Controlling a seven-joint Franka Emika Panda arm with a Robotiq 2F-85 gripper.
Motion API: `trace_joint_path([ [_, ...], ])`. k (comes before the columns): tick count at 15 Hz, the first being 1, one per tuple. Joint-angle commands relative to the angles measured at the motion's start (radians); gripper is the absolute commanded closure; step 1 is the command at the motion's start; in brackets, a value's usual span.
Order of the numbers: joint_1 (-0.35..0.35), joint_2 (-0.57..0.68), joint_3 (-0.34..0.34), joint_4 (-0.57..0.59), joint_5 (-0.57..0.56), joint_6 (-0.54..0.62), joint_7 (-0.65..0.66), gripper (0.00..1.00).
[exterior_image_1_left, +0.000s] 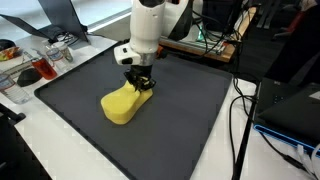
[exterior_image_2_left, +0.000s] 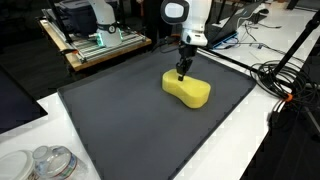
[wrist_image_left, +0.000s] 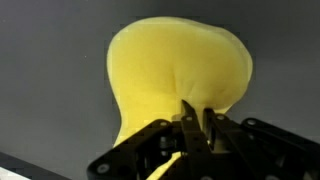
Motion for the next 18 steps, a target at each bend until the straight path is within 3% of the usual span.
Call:
trace_joint_path([
  [1,-0.015,-0.076,0.011,-0.057,0.003,-0.031,-0.004,0.97],
  [12,-0.127,-0.464,0.082,-0.203,0.0,-0.249,-0.239,0.98],
  [18,-0.178,-0.621,0.124,-0.225,-0.011,-0.316,-0.292,0.98],
])
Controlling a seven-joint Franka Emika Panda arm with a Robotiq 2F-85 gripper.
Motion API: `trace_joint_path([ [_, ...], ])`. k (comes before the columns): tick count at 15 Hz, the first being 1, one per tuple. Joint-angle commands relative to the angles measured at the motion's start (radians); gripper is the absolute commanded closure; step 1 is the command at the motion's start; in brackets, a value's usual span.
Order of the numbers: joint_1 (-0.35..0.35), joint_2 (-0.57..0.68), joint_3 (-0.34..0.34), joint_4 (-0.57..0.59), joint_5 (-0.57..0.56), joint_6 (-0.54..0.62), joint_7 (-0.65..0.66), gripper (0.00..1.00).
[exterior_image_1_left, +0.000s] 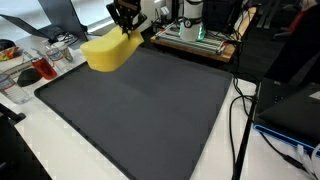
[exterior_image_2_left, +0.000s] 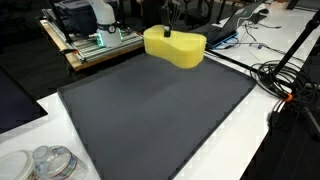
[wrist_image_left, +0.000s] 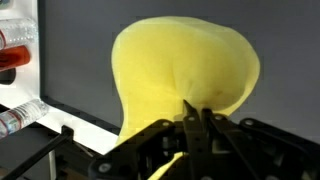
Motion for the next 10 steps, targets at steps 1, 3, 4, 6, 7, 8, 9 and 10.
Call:
trace_joint_path([
  [1,-0.038,-0.108,0.037,-0.036,-0.015,-0.04,-0.033,0.98],
  [3,-0.046,-0.145,0.047,-0.032,-0.019,-0.058,-0.049,0.98],
  [4,-0.048,-0.163,0.052,-0.031,-0.016,-0.063,-0.068,0.98],
  [6,-0.05,-0.193,0.061,-0.027,-0.019,-0.075,-0.112,0.98],
  [7,-0.05,-0.208,0.066,-0.025,-0.028,-0.076,-0.14,0.98],
  [8,-0.048,-0.221,0.07,-0.025,-0.042,-0.071,-0.193,0.98],
  [9,-0.046,-0.232,0.072,-0.023,-0.052,-0.061,-0.241,0.98],
  [10,-0.048,-0.234,0.077,-0.014,-0.077,-0.065,-0.272,0.98],
])
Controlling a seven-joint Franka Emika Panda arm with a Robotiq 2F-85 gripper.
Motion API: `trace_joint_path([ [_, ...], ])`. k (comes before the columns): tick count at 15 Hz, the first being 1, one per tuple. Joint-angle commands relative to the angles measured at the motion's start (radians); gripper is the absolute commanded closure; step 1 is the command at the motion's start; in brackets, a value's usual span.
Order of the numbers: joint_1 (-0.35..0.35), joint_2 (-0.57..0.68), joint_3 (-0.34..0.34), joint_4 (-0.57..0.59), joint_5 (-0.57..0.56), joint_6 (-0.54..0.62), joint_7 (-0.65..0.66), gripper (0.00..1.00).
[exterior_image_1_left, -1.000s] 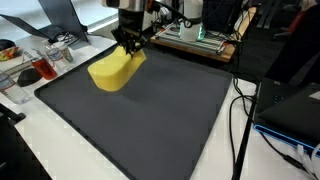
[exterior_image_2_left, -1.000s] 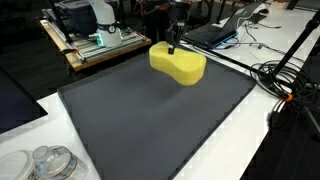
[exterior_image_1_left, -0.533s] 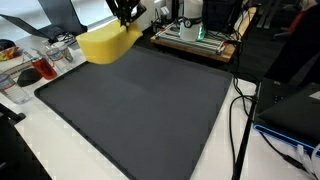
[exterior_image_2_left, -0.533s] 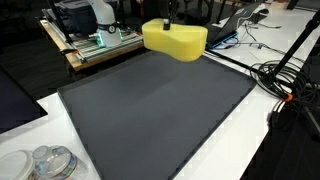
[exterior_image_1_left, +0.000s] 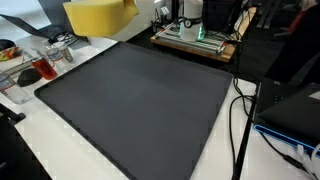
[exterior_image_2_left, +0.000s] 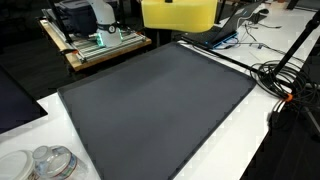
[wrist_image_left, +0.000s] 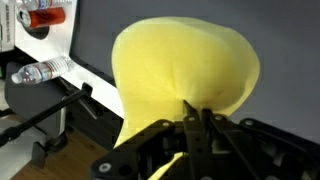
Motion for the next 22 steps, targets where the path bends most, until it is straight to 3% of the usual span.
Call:
trace_joint_path([
  [1,-0.014,-0.051,0.026,-0.007,-0.075,-0.003,-0.138,0.98],
  [9,-0.01,-0.067,0.06,0.005,-0.32,0.029,-0.301,0.98],
  [15,-0.009,-0.109,0.085,-0.007,-0.61,0.083,-0.264,0.98],
  [22,-0.004,-0.111,0.095,-0.003,-0.896,0.052,-0.163,0.98],
])
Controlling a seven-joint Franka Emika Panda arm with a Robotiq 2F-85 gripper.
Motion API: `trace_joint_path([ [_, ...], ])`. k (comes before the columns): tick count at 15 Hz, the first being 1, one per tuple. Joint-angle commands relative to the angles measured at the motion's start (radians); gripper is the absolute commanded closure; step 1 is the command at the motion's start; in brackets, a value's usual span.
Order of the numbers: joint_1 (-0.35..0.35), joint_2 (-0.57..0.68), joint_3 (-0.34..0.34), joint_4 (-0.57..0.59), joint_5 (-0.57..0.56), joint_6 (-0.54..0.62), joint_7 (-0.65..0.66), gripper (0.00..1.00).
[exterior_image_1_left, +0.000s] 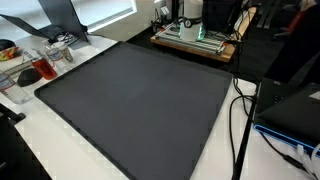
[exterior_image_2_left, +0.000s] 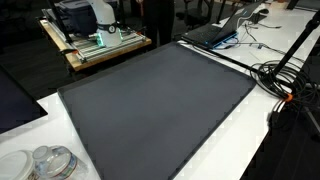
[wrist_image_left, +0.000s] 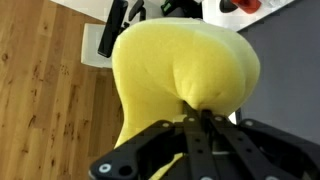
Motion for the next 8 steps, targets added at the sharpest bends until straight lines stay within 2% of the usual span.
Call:
trace_joint_path([
  [1,-0.003,-0.01,0.014,-0.012,-0.123,-0.02,0.05,0.98],
  [4,0.0,-0.006,0.017,-0.015,-0.181,-0.033,0.076,0.98],
  [5,0.002,-0.005,0.017,-0.016,-0.188,-0.037,0.084,0.68],
  [6,0.003,-0.005,0.018,-0.018,-0.196,-0.046,0.089,0.68],
  [8,0.005,-0.006,0.019,-0.022,-0.201,-0.061,0.092,0.54],
])
